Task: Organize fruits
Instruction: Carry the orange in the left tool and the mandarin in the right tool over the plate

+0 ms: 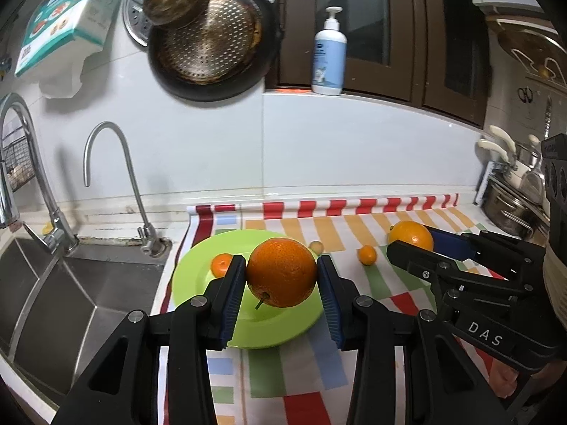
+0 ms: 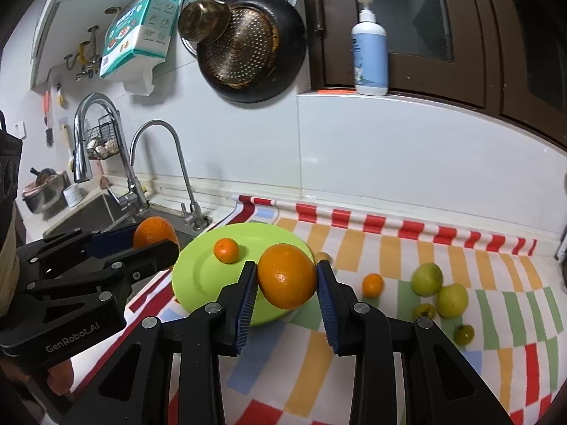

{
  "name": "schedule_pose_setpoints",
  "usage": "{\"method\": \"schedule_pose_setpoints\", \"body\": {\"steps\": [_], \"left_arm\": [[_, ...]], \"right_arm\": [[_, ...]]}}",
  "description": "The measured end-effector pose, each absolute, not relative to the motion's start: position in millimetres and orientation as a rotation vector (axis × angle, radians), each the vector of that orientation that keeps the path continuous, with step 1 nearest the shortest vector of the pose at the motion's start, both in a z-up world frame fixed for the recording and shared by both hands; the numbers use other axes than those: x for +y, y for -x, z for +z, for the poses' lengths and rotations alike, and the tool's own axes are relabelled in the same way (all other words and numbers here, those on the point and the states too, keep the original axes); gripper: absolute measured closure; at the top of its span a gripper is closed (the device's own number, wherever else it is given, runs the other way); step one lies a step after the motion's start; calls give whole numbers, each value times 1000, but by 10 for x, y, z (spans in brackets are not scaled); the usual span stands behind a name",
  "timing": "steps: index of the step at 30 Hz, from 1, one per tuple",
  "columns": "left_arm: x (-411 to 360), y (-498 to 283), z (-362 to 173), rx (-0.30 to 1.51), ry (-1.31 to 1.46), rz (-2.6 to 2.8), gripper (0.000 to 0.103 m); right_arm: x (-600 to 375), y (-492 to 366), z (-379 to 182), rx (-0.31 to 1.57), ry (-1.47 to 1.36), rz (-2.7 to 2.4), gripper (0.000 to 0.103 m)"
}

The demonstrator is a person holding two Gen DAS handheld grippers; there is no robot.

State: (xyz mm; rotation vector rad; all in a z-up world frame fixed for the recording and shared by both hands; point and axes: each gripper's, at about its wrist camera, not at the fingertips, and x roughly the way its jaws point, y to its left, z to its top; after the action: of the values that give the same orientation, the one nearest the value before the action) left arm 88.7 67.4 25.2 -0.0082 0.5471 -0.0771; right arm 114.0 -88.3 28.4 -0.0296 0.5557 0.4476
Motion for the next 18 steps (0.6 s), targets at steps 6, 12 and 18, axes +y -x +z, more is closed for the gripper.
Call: {"method": "schedule_pose_setpoints", "body": {"steps": [6,12,18], "left_arm": [[797,-1028,193,561,22,-42,62],[901,-1192,88,588,29,-10,62],[1015,-1359,-33,615,34,21,62]], "right_arm": [[-738,-1328,245,564,42,478,68],[-619,-1546,167,579,55,505,68],[-488,-1750,49,604,67,530,68]]}}
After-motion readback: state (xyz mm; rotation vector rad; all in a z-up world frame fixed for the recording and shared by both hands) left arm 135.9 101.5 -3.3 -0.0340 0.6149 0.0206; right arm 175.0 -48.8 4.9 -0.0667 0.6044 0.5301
